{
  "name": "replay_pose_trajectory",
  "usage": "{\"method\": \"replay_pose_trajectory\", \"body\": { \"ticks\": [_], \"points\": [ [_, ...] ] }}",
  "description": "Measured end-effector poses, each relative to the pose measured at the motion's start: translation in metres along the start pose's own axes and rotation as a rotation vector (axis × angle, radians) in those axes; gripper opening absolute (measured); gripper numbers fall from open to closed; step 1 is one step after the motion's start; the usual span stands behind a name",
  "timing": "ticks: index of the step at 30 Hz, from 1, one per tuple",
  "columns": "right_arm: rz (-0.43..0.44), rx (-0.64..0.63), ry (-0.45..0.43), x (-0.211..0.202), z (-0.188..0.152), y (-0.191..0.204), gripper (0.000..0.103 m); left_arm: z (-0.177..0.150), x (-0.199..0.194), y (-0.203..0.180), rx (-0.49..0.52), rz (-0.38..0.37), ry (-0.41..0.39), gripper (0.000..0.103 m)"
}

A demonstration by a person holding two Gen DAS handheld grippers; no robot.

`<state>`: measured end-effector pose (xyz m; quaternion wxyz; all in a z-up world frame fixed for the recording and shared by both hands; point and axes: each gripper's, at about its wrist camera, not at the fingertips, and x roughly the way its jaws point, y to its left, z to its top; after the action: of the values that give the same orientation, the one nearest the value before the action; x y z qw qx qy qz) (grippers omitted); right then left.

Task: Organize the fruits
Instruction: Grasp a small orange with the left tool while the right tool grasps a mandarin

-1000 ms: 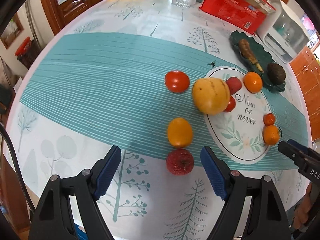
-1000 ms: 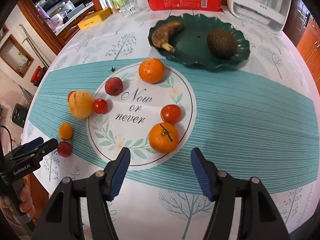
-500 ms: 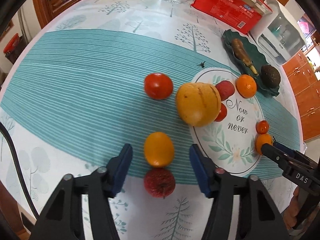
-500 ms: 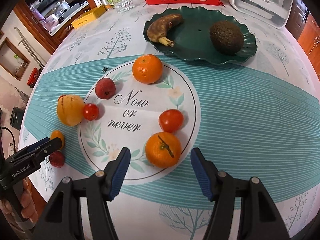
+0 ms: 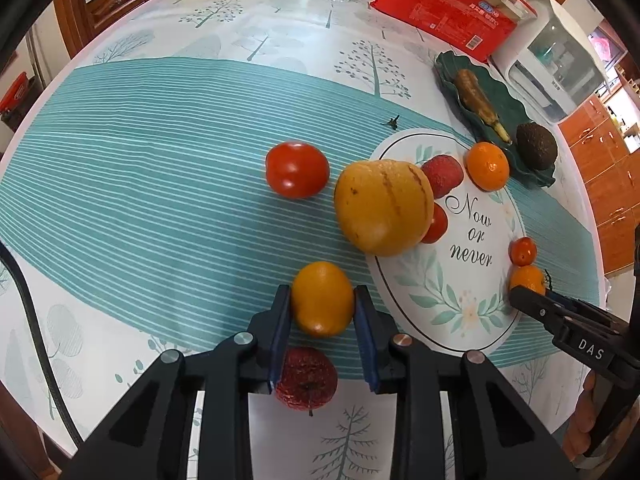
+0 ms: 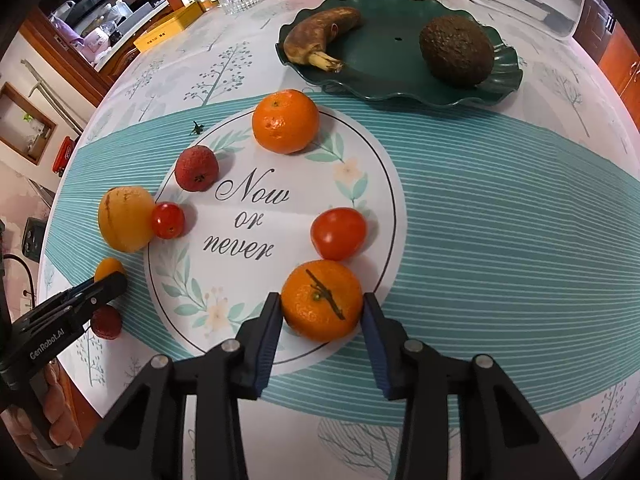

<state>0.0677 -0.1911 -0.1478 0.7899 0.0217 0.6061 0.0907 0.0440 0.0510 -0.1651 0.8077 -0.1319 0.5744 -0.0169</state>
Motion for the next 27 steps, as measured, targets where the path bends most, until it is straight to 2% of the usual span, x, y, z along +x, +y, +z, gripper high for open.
{"method": "replay_pose_trajectory", "body": {
  "ticks": [15, 27],
  "points": [
    [0.039, 0.003, -0.02, -0.011, -0.004, 0.005, 0.038, -0.001, -0.012, 0.001, -0.005, -0.002, -0.024, 0.028],
    [0.077, -0.02, -0.058, -0.029, -0.004, 0.015, 0.038, 0.0, -0.044, -0.019, 0.046, -0.023, -0.073, 0.028]
  ]
}}
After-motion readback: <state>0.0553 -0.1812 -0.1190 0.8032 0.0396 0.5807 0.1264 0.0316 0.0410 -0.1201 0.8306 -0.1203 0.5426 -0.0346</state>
